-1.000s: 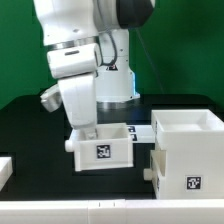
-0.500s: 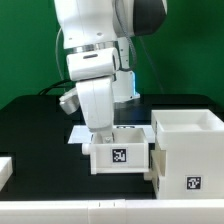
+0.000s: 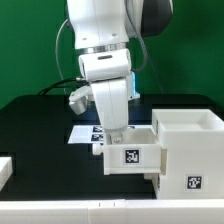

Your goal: Assemble drawer

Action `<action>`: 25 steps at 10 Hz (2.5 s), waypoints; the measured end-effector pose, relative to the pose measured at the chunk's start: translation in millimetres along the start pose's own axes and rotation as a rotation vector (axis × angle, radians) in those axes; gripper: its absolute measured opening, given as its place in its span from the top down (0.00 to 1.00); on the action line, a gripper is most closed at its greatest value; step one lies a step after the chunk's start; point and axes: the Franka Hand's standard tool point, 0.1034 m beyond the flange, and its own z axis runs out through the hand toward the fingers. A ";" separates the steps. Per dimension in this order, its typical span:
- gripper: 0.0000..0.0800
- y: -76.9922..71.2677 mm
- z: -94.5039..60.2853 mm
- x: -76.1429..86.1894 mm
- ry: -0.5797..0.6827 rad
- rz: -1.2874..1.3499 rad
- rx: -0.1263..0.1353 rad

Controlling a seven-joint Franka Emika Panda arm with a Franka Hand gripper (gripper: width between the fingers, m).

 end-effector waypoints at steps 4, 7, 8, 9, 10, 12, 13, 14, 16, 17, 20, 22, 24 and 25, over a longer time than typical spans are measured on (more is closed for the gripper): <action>0.95 -1.1 1.2 -1.2 0.000 0.004 0.003; 0.95 6.3 -2.1 4.2 -0.001 0.016 0.007; 0.95 7.1 -2.5 4.8 -0.001 0.018 0.006; 0.95 7.3 -2.5 4.8 -0.002 0.020 0.005; 0.95 8.2 -3.2 5.3 -0.002 0.022 0.005; 0.95 7.2 -2.5 4.1 -0.002 0.024 0.007; 0.95 6.0 -1.7 2.0 -0.002 0.028 0.012; 0.95 3.9 -1.4 -0.8 -0.002 0.033 0.029; 0.95 4.0 -1.9 -4.4 -0.003 0.040 0.034; 0.95 3.6 -1.3 -4.0 -0.002 0.040 0.036; 0.95 2.0 -0.2 -9.7 0.002 0.040 0.037; 0.95 -0.3 1.0 -18.6 0.013 0.015 0.040; 0.95 -2.6 1.6 -26.6 0.029 0.046 0.043; 0.95 -3.2 -1.5 -21.1 0.032 0.057 0.073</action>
Offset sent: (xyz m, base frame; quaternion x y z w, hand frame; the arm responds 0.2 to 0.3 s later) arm 0.0000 0.0000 0.0000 0.0000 0.0000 0.0000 1.0000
